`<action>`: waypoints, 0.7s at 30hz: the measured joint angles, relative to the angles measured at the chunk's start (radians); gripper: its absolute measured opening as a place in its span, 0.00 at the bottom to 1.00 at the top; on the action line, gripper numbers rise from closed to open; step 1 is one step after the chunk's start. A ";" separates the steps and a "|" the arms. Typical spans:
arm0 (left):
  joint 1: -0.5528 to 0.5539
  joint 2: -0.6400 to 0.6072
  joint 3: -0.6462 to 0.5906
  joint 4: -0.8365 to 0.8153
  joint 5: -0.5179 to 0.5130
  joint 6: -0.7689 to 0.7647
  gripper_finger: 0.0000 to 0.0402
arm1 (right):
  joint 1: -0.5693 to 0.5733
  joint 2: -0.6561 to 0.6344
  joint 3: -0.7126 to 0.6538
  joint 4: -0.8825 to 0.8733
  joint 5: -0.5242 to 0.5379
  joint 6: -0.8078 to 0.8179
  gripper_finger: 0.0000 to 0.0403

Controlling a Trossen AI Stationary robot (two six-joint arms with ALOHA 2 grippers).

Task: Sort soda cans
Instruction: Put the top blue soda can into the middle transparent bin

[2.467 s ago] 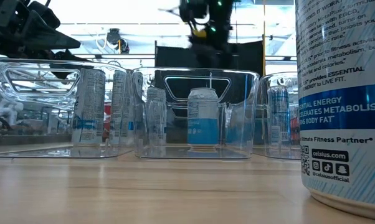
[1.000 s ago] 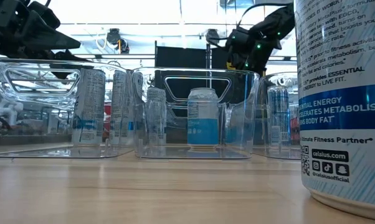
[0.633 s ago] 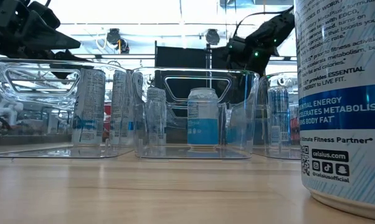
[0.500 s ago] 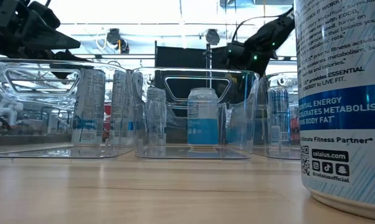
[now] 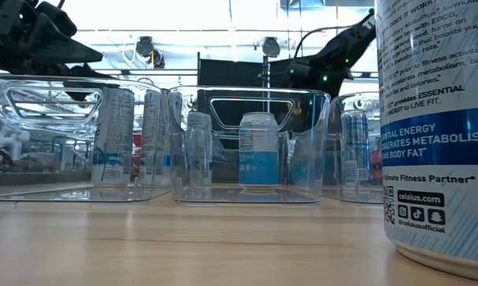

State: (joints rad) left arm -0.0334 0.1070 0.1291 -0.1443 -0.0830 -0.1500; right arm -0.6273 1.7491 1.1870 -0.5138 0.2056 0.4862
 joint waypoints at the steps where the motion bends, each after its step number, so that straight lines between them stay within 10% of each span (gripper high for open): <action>1: 0.000 0.000 0.000 0.000 0.000 0.000 0.90 | 0.000 -0.013 0.000 -0.003 0.000 0.000 0.68; 21: 0.000 0.000 0.000 0.000 0.000 0.000 0.90 | 0.328 -0.381 0.000 0.141 -0.115 -0.062 0.73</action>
State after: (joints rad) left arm -0.0334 0.1070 0.1291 -0.1444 -0.0830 -0.1501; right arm -0.2998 1.3683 1.1870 -0.3728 0.0907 0.4243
